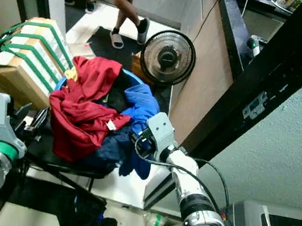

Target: Clothes washing

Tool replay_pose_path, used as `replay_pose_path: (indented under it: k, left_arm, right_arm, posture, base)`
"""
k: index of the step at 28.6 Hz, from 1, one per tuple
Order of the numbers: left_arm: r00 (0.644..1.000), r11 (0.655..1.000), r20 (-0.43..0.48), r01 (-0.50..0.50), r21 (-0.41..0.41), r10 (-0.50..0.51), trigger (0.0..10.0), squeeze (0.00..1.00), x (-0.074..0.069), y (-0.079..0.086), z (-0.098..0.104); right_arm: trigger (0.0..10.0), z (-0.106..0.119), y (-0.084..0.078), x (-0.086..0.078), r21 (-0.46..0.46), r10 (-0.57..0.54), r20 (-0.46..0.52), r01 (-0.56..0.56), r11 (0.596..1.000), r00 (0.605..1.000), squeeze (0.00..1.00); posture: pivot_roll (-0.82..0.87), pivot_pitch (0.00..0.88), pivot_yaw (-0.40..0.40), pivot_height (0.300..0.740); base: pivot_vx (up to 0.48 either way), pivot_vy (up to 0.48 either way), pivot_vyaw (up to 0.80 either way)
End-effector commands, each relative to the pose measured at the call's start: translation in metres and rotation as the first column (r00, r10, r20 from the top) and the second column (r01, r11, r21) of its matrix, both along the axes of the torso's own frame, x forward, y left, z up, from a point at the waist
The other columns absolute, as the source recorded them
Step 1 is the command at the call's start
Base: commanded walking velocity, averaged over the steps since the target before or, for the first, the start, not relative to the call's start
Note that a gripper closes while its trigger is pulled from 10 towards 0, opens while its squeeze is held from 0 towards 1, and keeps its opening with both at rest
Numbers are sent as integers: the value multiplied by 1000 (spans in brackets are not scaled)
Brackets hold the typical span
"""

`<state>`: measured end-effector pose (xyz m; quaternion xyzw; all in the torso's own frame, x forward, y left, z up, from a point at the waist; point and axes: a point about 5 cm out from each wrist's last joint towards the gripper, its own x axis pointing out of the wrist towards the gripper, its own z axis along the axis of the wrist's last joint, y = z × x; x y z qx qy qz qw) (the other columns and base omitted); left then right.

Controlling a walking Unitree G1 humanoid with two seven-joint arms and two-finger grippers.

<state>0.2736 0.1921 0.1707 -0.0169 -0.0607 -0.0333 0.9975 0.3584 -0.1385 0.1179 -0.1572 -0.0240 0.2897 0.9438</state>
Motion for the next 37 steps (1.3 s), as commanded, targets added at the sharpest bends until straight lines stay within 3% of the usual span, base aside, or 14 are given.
replay_pose_path:
  k: [1,16,17,18,19,20,21,22,24,25,27,37]
  left_arm:
    - [1000,1000,-8,17,-12,-17,10000,0,-1,-3,-1]
    - [1000,1000,-10,27,-15,-27,10000,0,-1,-6,-1]
    - [1000,1000,-10,26,-15,-26,10000,0,-1,-6,-1]
    - [1000,1000,-10,26,-15,-26,10000,0,-1,-6,-1]
    - [1000,1000,-10,25,-16,-25,10000,0,-1,-6,-1]
    - [1000,1000,-10,25,-16,-25,10000,0,-1,-6,-1]
    - [1000,1000,-11,24,-16,-24,10000,0,-1,-6,-1]
    - [1000,1000,-12,23,-17,-24,10000,0,-2,-6,-2]
    - [1000,1000,-13,23,-18,-24,10000,0,-2,-6,-2]
    - [1000,1000,-13,24,-18,-24,10000,0,-2,-6,-2]
    - [1000,999,-13,25,-19,-26,10000,0,-2,-6,-2]
    - [1000,999,-16,26,-21,-26,10000,0,-2,-7,-3]
  right_arm:
    - [10000,-10,-7,-5,-16,-12,-31,11,1000,999,0]
    - [10000,-17,-5,-11,-60,10,-24,-12,998,1000,0]
    - [8353,-17,-4,-11,-68,20,-19,-21,997,1000,0]
    - [8353,-17,-4,-11,-68,20,-19,-21,997,1000,0]
    - [4980,-17,-3,-11,-73,26,-16,-27,997,1000,0]
    - [4980,-17,-3,-11,-73,26,-16,-27,997,1000,0]
    - [3922,-17,-3,-12,-73,30,-15,-31,997,999,0]
    - [353,-17,-2,-12,-68,32,-18,-33,997,999,0]
    - [157,-18,-2,-12,-64,33,-21,-34,997,999,0]
    - [784,-18,-2,-12,-62,34,-22,-35,997,999,0]
    - [1137,-19,-1,-12,-63,35,-24,-37,997,999,0]
    - [510,-20,-1,-13,-71,40,-23,-42,997,999,0]
  posture:
    - [100,76,-87,740]
    - [100,79,-86,740]
    - [103,83,-91,740]
    - [103,83,-91,740]
    - [103,83,-91,740]
    - [103,83,-91,740]
    - [103,83,-91,740]
    - [103,83,-91,740]
    - [103,83,-91,740]
    - [103,83,-91,740]
    - [103,83,-91,740]
    - [98,84,-94,740]
  base:
    - [0,0,0]
    - [0,0,0]
    - [0,0,0]
    - [0,0,0]
    - [0,0,0]
    - [0,0,0]
    - [0,0,0]
    - [0,0,0]
    - [0,0,0]
    - [0,0,0]
    - [0,0,0]
    - [0,0,0]
